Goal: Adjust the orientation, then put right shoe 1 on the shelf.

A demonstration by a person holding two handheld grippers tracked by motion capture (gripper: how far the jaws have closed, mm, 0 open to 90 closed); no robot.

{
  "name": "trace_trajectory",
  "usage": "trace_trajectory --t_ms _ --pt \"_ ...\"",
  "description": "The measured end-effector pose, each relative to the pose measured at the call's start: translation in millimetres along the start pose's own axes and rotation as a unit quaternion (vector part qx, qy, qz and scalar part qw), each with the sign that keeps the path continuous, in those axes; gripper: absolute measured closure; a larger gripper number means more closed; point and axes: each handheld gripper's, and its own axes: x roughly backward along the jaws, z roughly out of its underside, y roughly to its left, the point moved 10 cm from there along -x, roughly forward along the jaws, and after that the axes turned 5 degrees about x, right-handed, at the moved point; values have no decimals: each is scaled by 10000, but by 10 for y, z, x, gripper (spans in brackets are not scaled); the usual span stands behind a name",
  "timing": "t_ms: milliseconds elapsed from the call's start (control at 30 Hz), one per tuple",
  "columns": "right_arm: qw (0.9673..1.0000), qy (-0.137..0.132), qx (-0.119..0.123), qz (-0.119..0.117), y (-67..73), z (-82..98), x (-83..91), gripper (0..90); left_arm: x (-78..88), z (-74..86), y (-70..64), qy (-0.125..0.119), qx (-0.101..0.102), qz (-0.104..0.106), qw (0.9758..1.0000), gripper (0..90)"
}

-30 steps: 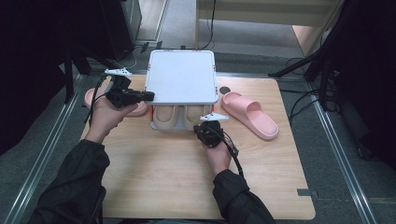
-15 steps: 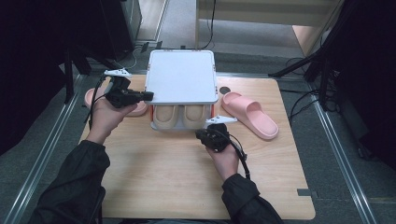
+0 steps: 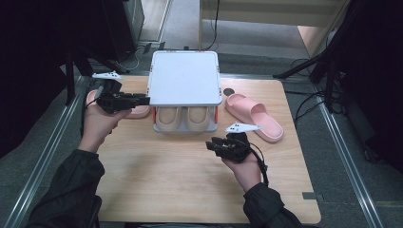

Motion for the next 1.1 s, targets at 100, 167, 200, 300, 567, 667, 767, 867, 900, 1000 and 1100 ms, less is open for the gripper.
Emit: trace_trajectory --t_ms 100,167,200,300,567,667,767,867,900,1000,1100 --pt "10000 3 18 -68 2 -12 68 598 87 55 29 1 39 -112 9999 646" --pt "9999 -13 93 -122 -11 -13 105 578 131 86 61 -9 92 -174 9998 635" --pt "9998 8 117 -133 -17 -8 124 575 161 105 85 -4 105 -217 9997 633" --pt "9997 23 204 -111 -65 1 156 562 238 149 151 -65 207 -324 9992 634" --pt "9993 110 318 -157 -130 90 246 551 357 313 360 -56 447 -594 9972 667" --pt "9994 105 309 -151 -169 105 260 552 358 368 434 -43 503 -680 9964 705" --pt "9994 124 280 -173 -188 111 230 551 343 412 512 -49 534 -767 9956 718" --pt "9989 206 388 -162 -203 138 175 551 339 432 580 -169 453 -851 9952 798" --pt "9987 232 413 -175 -207 147 160 553 331 447 623 -189 532 -818 9950 804" --pt "9988 215 401 -177 -211 145 154 556 321 460 673 -190 570 -866 9944 821" --pt "9989 242 377 -168 -213 158 155 556 293 476 754 -176 610 -919 9937 838"
